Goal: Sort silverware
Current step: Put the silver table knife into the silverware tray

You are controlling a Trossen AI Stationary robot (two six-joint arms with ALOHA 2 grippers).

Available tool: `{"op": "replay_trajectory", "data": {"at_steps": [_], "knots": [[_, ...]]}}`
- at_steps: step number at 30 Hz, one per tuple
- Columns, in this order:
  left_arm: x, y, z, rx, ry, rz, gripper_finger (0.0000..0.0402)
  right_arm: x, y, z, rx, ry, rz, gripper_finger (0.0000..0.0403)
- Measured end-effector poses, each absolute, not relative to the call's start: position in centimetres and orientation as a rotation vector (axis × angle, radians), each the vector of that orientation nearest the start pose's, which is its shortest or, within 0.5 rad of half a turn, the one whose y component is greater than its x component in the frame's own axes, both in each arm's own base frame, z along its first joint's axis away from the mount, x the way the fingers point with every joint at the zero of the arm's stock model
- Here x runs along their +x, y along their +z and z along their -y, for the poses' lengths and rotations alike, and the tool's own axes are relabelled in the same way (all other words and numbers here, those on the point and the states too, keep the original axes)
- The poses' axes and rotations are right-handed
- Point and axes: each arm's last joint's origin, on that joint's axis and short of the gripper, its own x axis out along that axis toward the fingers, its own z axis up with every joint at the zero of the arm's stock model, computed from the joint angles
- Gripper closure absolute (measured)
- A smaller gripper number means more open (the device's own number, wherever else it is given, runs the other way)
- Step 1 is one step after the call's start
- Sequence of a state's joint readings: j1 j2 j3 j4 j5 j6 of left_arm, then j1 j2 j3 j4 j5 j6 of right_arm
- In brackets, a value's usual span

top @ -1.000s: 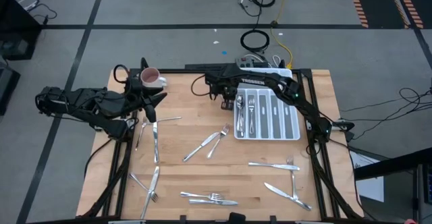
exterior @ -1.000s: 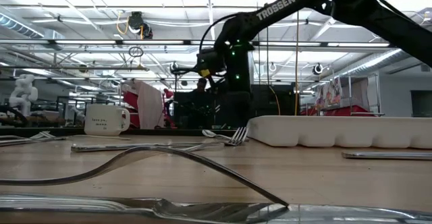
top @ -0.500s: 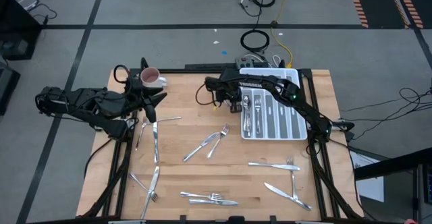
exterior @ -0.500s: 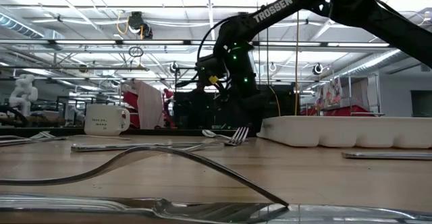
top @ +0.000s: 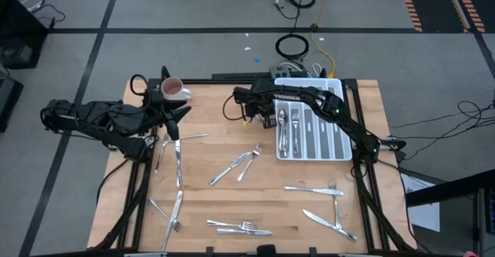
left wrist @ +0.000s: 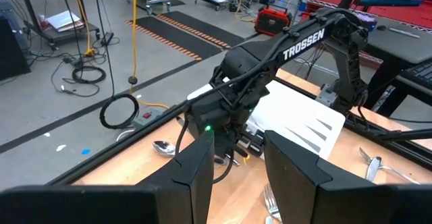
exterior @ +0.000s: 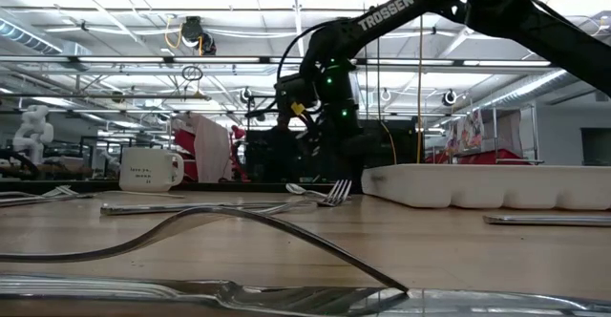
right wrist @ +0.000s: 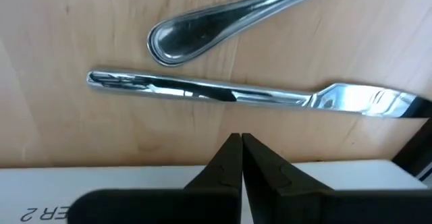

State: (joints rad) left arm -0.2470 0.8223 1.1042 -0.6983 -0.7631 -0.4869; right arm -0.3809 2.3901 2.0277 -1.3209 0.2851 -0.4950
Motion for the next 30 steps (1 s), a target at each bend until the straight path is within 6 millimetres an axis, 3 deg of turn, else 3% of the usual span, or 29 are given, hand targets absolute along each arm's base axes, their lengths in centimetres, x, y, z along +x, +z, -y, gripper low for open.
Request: {"op": "replay_trajectory", "data": {"at_steps": [9,17,30], "knots": [[14.1,38.7,1.5,-0.244,0.586,-0.24,0.0267,41.8,14.1,17.6,-0.179,0.049,-1.785,0.0403],[14.1,38.7,1.4,-0.243,0.592,-0.242,0.0267,41.8,14.3,17.7,-0.215,0.065,-1.79,0.0403],[14.1,38.7,1.3,-0.237,0.597,-0.243,0.0267,46.2,18.0,14.3,-0.446,0.167,-1.513,0.0403]]}}
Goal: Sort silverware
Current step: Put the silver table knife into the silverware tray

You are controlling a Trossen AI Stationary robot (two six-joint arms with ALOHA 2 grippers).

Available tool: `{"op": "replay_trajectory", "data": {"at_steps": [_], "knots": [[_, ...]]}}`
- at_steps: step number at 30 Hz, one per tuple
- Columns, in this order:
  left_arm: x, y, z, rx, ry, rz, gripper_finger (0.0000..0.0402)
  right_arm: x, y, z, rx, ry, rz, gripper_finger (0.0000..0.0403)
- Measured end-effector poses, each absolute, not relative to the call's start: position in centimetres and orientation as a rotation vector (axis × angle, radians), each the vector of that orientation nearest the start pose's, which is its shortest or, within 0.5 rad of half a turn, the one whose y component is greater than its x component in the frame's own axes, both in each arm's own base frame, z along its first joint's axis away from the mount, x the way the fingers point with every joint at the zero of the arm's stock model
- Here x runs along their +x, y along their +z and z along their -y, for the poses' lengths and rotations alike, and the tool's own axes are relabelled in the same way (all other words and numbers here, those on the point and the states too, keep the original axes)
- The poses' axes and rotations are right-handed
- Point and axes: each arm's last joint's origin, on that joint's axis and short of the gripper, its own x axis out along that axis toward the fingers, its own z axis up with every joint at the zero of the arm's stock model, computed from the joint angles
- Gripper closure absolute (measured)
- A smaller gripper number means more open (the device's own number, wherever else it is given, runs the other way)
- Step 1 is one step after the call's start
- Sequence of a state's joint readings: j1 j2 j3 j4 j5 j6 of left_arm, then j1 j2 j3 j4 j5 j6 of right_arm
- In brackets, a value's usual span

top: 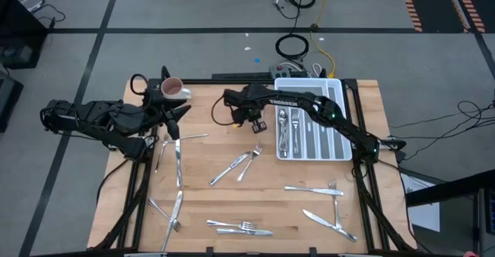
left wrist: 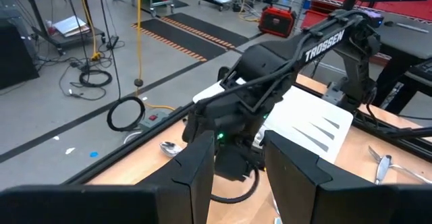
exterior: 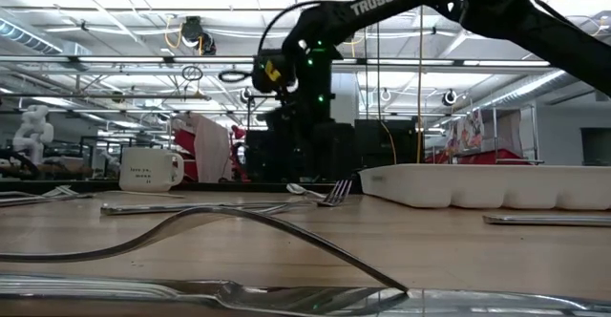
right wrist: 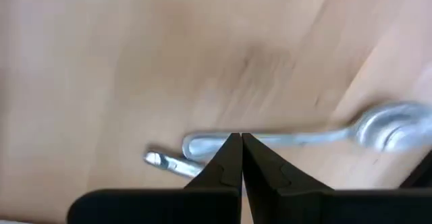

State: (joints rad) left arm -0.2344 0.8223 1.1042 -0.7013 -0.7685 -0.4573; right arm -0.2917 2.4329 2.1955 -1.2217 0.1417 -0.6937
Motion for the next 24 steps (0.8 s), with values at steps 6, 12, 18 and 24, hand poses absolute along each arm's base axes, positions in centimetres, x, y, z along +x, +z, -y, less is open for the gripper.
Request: {"op": "replay_trajectory", "data": {"at_steps": [6,12,18,24], "knots": [[14.1,38.7,1.3,-0.237,0.596,-0.244,0.0267,46.6,20.0,14.1,-0.519,0.063,-1.514,0.0403],[14.1,38.7,1.3,-0.238,0.596,-0.243,0.0267,43.9,19.6,17.7,-0.306,0.078,-1.62,0.0403],[14.1,38.6,1.3,-0.236,0.597,-0.247,0.0267,43.0,19.5,19.9,-0.237,0.097,-1.592,0.0403],[14.0,38.5,1.3,-0.231,0.602,-0.265,0.0267,42.3,19.2,20.9,-0.152,0.148,-1.578,0.0403]]}}
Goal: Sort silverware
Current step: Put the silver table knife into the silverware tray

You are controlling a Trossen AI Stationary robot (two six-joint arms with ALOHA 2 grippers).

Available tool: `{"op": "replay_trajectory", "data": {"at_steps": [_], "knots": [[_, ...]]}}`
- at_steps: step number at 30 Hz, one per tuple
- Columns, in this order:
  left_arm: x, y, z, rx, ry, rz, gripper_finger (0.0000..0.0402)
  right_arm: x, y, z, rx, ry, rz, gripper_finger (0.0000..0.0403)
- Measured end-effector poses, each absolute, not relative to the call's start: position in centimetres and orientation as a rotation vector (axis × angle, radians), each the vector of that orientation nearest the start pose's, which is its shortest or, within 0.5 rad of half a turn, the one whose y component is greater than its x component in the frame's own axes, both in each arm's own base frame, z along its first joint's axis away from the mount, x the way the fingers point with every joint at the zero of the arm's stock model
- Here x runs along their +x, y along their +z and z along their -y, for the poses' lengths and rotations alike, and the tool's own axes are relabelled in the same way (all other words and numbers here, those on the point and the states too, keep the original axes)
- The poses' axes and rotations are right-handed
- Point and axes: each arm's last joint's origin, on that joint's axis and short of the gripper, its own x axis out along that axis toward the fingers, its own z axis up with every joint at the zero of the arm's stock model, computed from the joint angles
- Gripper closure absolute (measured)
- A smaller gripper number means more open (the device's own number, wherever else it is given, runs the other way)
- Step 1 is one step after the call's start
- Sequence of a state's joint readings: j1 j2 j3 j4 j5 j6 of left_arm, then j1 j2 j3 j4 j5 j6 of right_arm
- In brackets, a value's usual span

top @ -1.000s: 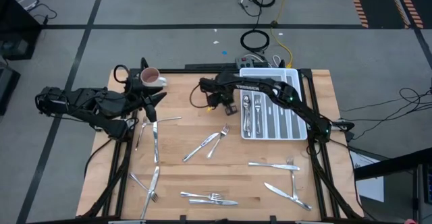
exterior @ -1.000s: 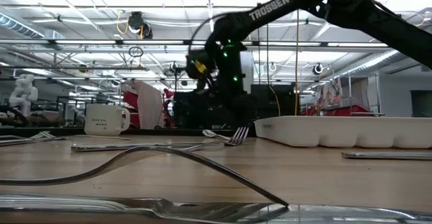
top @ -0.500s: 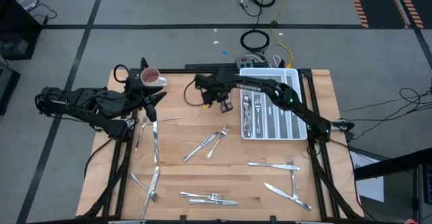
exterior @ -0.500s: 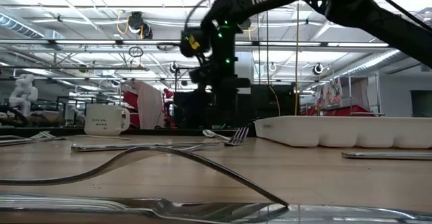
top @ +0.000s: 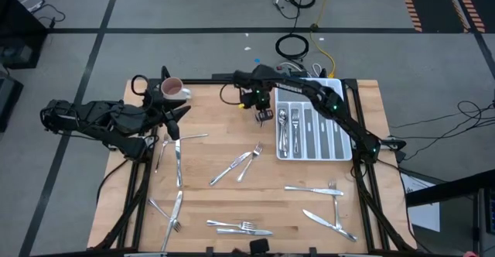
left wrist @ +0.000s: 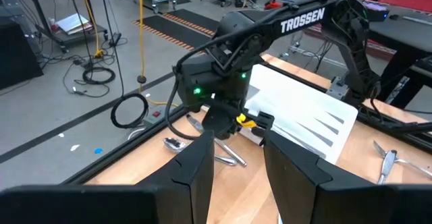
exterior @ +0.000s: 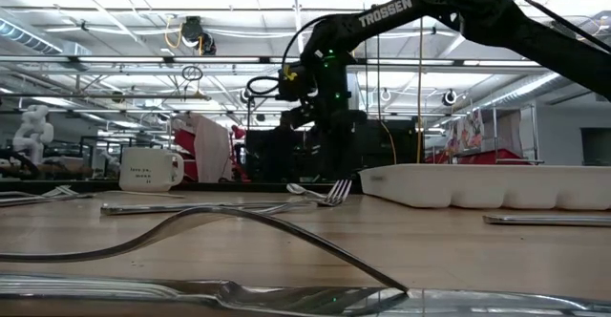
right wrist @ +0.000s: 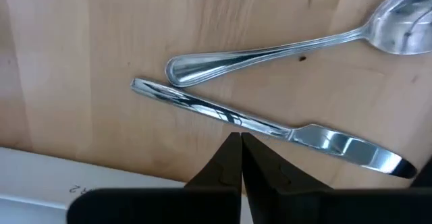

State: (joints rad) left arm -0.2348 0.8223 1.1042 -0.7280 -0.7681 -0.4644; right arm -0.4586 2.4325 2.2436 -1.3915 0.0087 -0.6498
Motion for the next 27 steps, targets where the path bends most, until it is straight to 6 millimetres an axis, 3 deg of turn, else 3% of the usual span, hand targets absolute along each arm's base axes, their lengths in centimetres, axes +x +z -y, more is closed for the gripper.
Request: {"op": "replay_trajectory", "data": {"at_steps": [7,14,20,27], "knots": [[14.0,38.5,1.2,-0.226,0.619,-0.259,0.0267,41.2,18.8,22.6,-0.061,0.171,-1.566,0.0403],[14.0,38.5,1.2,-0.226,0.621,-0.258,0.0267,40.7,17.2,23.8,0.017,0.188,-1.587,0.0403],[13.9,38.4,1.2,-0.221,0.623,-0.267,0.0267,40.7,15.3,24.0,0.101,0.236,-1.594,0.0403],[13.9,38.3,1.2,-0.214,0.625,-0.279,0.0267,41.1,14.7,23.6,0.13,0.272,-1.57,0.0403]]}}
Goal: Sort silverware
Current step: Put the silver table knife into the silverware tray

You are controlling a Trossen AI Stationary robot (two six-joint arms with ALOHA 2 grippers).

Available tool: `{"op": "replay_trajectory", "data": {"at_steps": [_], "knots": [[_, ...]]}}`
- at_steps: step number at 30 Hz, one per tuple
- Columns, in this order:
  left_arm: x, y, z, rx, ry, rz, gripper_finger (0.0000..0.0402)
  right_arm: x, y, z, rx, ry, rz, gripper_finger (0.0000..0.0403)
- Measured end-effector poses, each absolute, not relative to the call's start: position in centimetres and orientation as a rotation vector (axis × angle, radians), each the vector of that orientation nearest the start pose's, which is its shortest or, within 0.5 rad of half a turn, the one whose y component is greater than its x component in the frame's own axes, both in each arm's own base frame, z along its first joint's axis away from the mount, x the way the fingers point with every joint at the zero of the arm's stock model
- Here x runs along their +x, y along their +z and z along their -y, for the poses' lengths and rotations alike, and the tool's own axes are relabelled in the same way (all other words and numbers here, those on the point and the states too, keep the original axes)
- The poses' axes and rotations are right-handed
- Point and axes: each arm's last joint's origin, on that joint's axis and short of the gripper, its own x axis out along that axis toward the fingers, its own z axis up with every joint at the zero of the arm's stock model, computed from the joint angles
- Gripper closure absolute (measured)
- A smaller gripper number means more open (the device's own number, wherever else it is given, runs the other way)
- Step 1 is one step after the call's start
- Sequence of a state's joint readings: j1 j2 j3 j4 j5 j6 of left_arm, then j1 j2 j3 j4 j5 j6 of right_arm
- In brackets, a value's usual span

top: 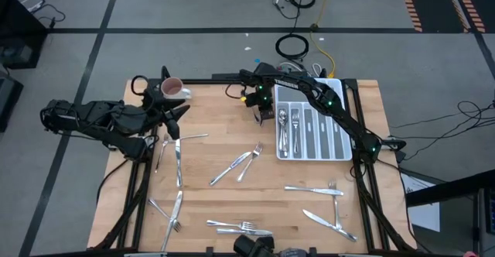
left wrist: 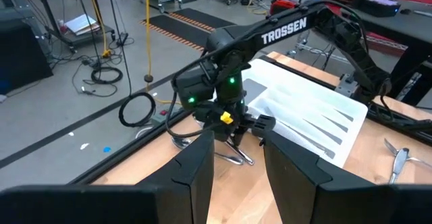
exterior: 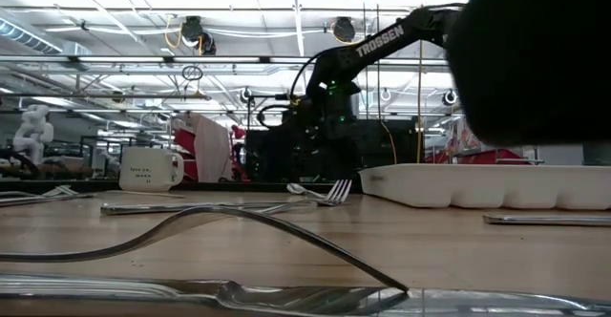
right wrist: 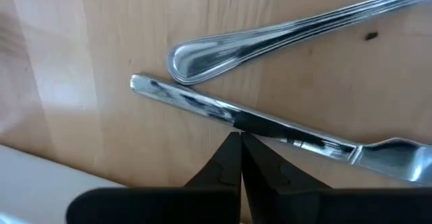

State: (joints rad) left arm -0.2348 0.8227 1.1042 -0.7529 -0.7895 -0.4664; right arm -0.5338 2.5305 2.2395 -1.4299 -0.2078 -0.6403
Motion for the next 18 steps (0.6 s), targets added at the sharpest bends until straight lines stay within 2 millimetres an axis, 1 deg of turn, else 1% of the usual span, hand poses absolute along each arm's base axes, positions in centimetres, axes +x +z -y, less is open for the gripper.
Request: {"op": "replay_trajectory", "data": {"at_steps": [4,7,10,12,14,16,18], "knots": [[13.9,38.3,1.2,-0.213,0.625,-0.28,0.0267,41.8,14.7,22.5,0.099,0.298,-1.566,0.0403],[13.9,38.3,1.2,-0.213,0.625,-0.28,0.0267,42.3,14.7,21.7,0.051,0.264,-1.589,0.0403],[13.9,38.3,1.2,-0.214,0.625,-0.279,0.0267,42.4,14.7,21.4,-0.002,0.24,-1.628,0.0403],[13.9,38.3,1.2,-0.217,0.63,-0.271,0.0267,42.3,15.1,21.1,-0.028,0.236,-1.67,0.0403],[14.0,38.4,1.1,-0.235,0.668,-0.242,0.0267,42.1,16.6,20.6,-0.034,0.223,-1.675,0.0403],[14.3,38.5,0.8,-0.233,0.744,-0.212,0.0267,41.9,19.6,20.0,-0.029,0.186,-1.625,0.0403],[14.7,38.3,0.2,-0.218,0.83,-0.206,0.0267,41.0,23.3,19.2,-0.025,0.149,-1.592,0.0403]]}}
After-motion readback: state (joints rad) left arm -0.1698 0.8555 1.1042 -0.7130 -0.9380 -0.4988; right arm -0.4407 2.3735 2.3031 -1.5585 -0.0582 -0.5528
